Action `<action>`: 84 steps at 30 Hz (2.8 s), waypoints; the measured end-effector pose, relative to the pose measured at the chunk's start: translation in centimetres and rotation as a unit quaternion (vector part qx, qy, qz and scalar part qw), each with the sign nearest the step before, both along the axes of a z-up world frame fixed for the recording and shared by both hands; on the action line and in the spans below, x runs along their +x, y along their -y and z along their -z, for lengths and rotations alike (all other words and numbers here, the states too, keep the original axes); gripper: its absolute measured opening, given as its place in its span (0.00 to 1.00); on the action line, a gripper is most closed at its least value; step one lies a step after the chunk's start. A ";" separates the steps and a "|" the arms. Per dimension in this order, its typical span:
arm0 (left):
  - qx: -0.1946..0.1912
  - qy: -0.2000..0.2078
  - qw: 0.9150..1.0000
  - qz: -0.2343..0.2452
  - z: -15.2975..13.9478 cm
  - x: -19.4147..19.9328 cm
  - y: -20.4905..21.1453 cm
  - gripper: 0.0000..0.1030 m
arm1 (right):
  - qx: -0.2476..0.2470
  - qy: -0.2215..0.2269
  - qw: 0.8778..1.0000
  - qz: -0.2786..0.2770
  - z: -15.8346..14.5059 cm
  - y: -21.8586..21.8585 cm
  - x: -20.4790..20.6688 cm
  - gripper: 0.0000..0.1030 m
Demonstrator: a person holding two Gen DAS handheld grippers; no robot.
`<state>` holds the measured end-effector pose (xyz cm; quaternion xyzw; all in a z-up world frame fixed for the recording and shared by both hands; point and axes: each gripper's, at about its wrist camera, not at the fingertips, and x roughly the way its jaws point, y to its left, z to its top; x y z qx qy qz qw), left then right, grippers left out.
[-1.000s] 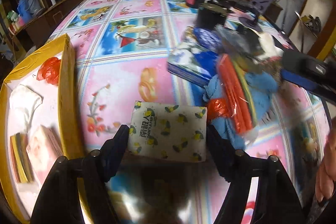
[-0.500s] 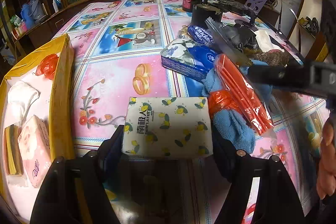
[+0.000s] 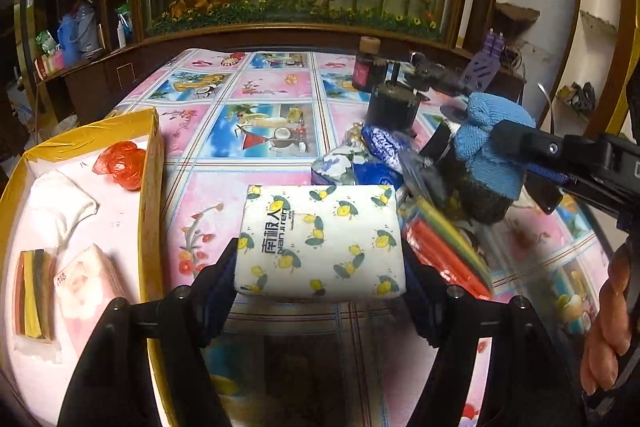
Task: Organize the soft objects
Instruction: 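Grasp the lemon-print tissue pack with the left tool while the right tool grasps the blue knitted glove, then carry the lemon-print pack and blue glove over the tray with both tools, then open the left tool over the tray while the right tool releases the blue glove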
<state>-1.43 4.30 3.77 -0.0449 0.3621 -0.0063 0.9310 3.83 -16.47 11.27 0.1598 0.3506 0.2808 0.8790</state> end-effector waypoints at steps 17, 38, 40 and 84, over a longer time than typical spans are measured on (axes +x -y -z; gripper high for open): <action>-0.002 0.008 1.000 -0.001 -0.3 -0.2 0.0 0.70 | -0.002 -0.008 1.000 -0.019 0.2 -1.0 0.0 0.31; -0.054 0.058 0.996 -0.027 -4.4 -3.3 -3.6 0.70 | 0.009 -0.002 0.999 0.035 0.1 -2.7 0.5 0.31; -0.059 0.065 0.995 -0.035 -5.3 -3.8 -4.8 0.70 | 0.009 0.003 1.000 0.027 -0.3 -4.1 0.3 0.31; -0.074 -0.051 0.977 -0.196 -2.8 -1.9 -25.6 0.71 | -0.125 -0.072 0.976 -0.165 2.0 -30.1 1.0 0.31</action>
